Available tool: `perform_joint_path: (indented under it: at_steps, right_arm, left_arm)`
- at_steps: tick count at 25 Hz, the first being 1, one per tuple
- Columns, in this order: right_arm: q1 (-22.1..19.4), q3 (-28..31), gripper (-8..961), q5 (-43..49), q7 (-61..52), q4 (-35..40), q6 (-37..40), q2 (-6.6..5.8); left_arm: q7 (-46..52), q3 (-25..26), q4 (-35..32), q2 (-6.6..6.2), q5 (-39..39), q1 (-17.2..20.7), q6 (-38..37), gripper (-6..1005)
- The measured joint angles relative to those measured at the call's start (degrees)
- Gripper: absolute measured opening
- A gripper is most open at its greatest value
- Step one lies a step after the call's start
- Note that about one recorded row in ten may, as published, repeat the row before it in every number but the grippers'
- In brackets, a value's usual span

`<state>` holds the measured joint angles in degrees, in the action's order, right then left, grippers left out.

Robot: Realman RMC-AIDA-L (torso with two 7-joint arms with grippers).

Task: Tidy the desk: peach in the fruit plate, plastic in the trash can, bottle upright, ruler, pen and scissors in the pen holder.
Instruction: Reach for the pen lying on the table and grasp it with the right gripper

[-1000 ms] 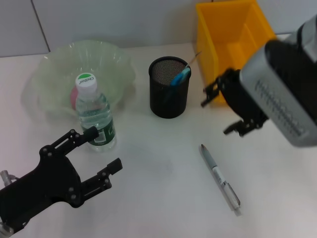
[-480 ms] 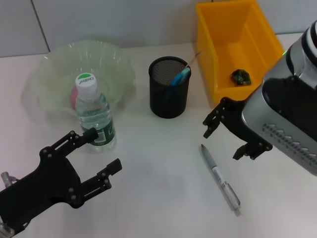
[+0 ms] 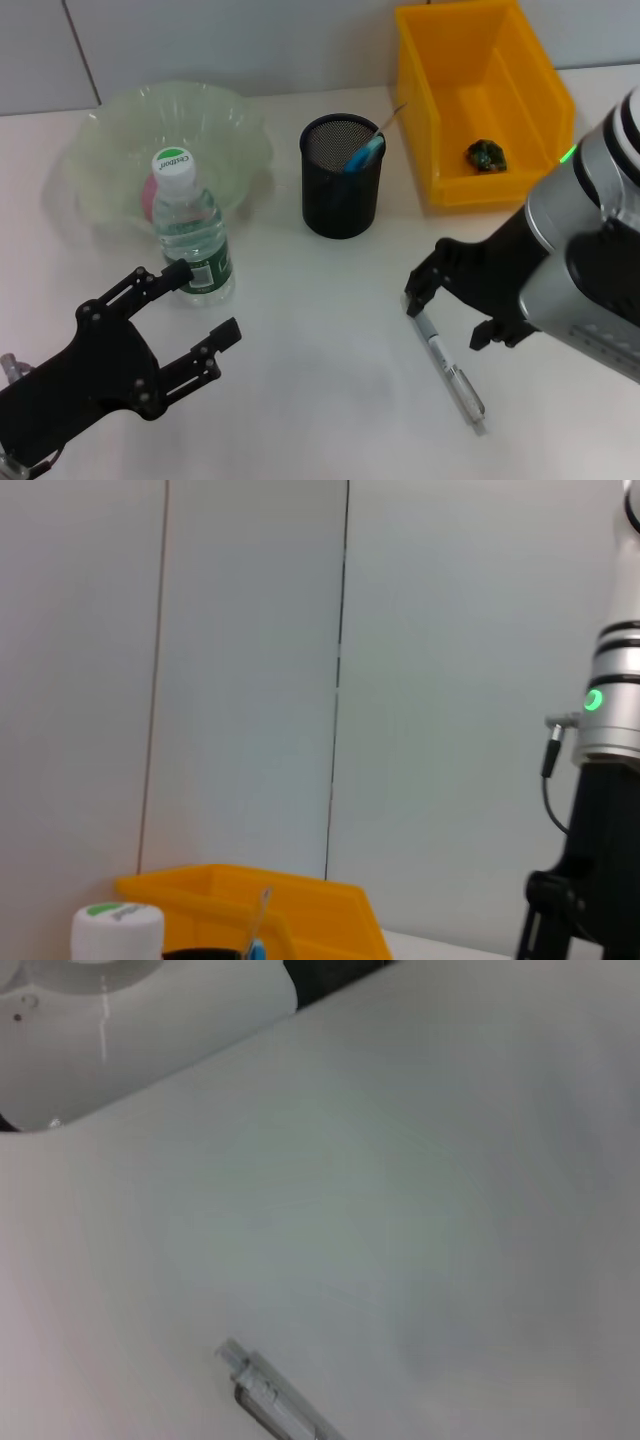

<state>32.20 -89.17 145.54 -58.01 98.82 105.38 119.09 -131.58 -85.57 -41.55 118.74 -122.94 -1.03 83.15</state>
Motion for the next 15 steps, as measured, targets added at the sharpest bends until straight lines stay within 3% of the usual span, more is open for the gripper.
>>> perform_joint_path:
  at_steps: [5, 15]
  right_arm:
    - [-2.5, -0.2, 668, -0.9, 5.6, -0.1, -1.9, 0.14]
    - [-3.3, 0.5, 666, -2.8, 12.0, 0.2, -1.7, -0.32]
  left_arm:
    - [0.0, 0.0, 0.6, 0.01, -0.3, 0.0, 0.1, 784]
    - [0.0, 0.0, 3.0, 0.09, -1.0, -1.0, 0.0, 784]
